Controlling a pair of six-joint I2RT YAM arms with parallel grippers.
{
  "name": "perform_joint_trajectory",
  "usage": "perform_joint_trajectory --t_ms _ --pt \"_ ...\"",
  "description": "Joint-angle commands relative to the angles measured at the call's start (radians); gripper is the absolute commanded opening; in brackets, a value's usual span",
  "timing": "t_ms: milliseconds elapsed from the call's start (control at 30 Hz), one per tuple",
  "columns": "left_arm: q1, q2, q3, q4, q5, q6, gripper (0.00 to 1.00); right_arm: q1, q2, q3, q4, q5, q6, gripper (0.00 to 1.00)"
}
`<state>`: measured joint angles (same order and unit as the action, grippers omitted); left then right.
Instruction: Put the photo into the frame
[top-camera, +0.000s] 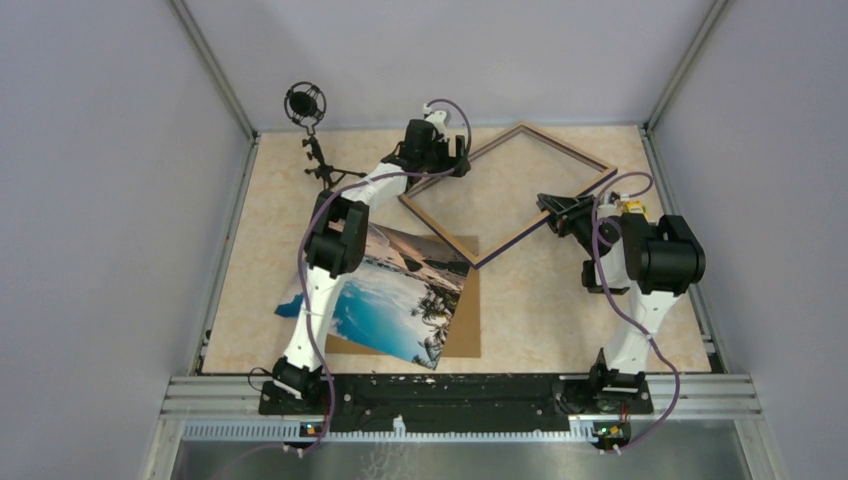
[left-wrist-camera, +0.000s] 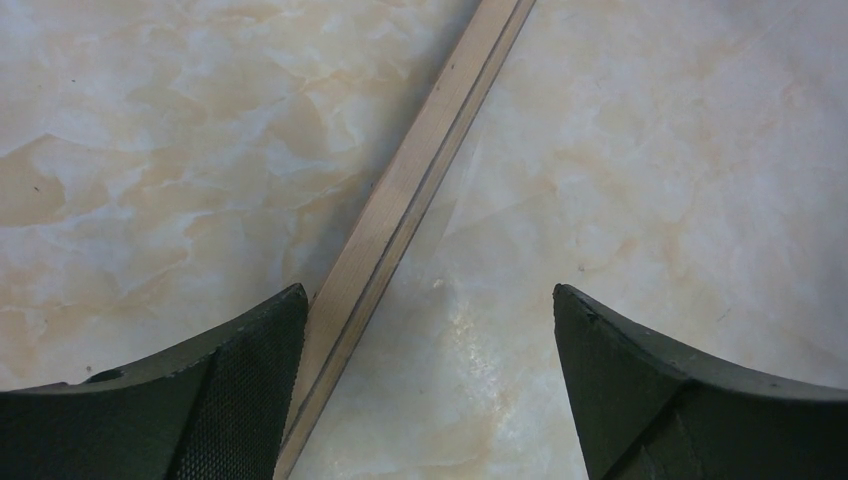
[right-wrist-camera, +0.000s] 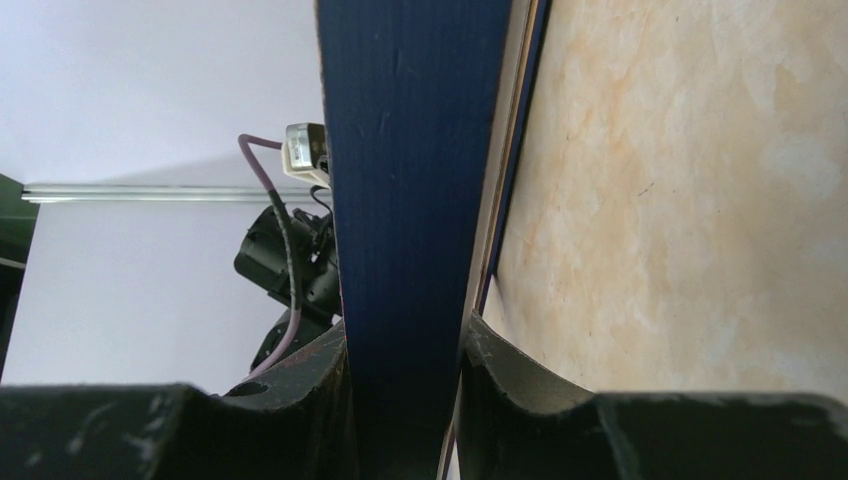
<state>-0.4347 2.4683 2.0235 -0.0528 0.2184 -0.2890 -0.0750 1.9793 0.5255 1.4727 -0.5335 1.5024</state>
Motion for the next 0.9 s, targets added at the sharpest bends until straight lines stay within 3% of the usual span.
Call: perform_joint_trajectory --t_ms 0,400,867 --pt "0.003 -0.005 0.037 0.011 0.005 -0.001 0.92 -0.003 -0.002 0.016 0.250 -0.020 -0.007 0.30" --pt "0.002 -0.012 0.011 0.043 0.059 -0.026 0.80 -0.003 0.003 0.020 0.249 -0.023 -0.002 0.29" --pt "0.009 -0.023 0.018 0.002 -0.029 0.028 0.91 -0.003 0.002 0.019 0.250 -0.025 -0.001 0.28"
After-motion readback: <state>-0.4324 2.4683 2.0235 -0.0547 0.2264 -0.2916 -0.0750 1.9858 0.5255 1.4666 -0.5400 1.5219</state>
